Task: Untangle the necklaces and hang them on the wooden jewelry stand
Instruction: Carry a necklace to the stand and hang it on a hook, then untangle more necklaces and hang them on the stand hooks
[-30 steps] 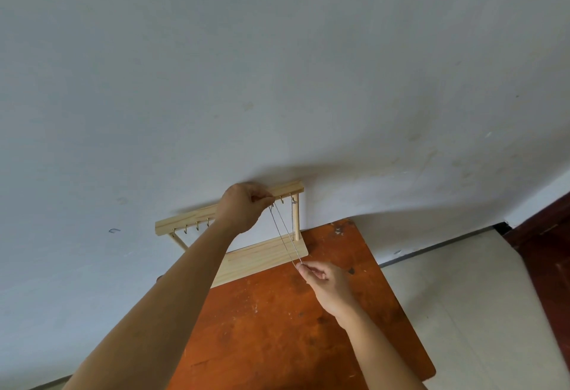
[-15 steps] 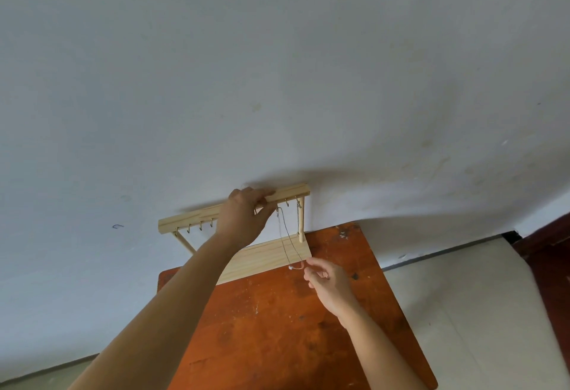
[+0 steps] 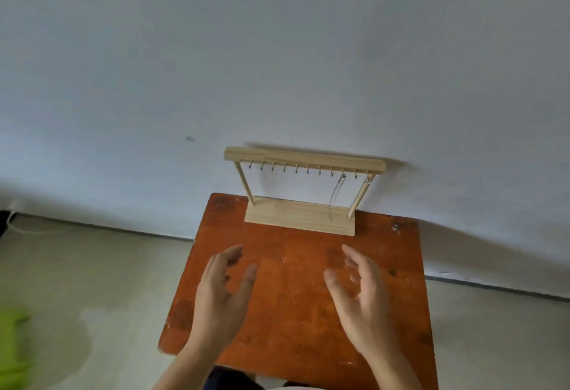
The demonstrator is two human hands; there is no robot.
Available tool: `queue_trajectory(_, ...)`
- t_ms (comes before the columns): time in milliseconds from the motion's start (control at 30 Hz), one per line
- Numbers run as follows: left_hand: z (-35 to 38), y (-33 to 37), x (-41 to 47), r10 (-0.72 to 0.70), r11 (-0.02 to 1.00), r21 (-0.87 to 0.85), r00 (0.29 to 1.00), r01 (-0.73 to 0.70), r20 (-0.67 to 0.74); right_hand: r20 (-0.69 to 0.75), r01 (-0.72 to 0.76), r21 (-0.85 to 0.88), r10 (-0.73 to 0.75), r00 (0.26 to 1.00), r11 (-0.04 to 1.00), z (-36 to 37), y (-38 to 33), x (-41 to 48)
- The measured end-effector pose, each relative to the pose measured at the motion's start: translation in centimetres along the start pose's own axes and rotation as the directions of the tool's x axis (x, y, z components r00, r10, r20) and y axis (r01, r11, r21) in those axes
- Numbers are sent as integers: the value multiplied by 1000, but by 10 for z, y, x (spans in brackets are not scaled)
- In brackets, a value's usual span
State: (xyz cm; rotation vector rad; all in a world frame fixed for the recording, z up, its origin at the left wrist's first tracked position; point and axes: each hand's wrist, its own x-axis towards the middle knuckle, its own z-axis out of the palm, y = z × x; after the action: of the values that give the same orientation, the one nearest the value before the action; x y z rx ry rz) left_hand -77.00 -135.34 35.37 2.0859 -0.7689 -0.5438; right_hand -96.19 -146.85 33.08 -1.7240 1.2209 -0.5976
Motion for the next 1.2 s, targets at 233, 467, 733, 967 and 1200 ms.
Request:
queue_trajectory(233,-65,-66,-63,-314,949,-145,891,281,-327,456,93,-60,-55,888,994,64,-26,3)
queue_trajectory(467,-163,-103,-128,-365,931,-240,696,275,-618,611,319,54,-284,739,946,162,-126,-33)
queue_trajectory(733,-272,-216,-221,-542,840,-435,477,324,-692,789,428,107,-338,513,898,323,-187,-152)
queue_trajectory(967,-379,-289,-273,-641,765,-573,269,294,-719,876,506,157,-357,326,848,449,-245,-232)
queue_trajectory(1200,-494,-358,-276,-653,749,-603,151,274,-742,896,495,254,-395,202,831,587,-302,-283)
